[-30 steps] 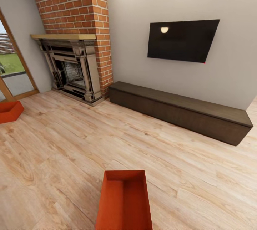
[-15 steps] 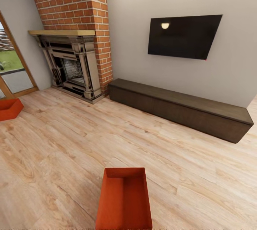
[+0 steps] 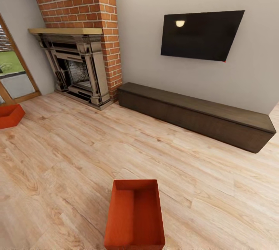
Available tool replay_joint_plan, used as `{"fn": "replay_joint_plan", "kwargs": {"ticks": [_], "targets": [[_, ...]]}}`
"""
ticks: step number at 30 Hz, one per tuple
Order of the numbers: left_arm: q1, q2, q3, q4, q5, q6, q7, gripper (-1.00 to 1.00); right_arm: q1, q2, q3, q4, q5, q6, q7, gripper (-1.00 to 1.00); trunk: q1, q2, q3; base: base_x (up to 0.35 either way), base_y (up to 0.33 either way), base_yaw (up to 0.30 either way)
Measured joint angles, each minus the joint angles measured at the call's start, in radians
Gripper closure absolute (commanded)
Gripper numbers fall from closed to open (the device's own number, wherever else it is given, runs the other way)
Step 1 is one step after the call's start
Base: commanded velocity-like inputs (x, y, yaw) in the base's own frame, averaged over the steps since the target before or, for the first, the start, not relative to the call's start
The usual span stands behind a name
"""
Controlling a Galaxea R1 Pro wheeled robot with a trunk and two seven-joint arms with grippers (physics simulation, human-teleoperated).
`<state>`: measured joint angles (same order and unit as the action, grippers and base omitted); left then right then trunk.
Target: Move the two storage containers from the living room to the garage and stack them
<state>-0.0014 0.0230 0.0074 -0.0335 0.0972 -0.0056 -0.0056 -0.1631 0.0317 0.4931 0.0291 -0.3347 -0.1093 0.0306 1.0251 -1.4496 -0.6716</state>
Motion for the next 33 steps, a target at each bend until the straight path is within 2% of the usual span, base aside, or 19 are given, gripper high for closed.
{"fn": "replay_joint_plan", "kwargs": {"ticks": [33], "targets": [[0.0, 0.0, -0.001, 0.0, 0.0, 0.0, 0.0, -1.0, 0.0, 0.0, 0.0, 0.0, -0.002, 0.0, 0.0, -1.0, 0.0, 0.0, -0.053, 0.0, 0.0, 0.0]]}}
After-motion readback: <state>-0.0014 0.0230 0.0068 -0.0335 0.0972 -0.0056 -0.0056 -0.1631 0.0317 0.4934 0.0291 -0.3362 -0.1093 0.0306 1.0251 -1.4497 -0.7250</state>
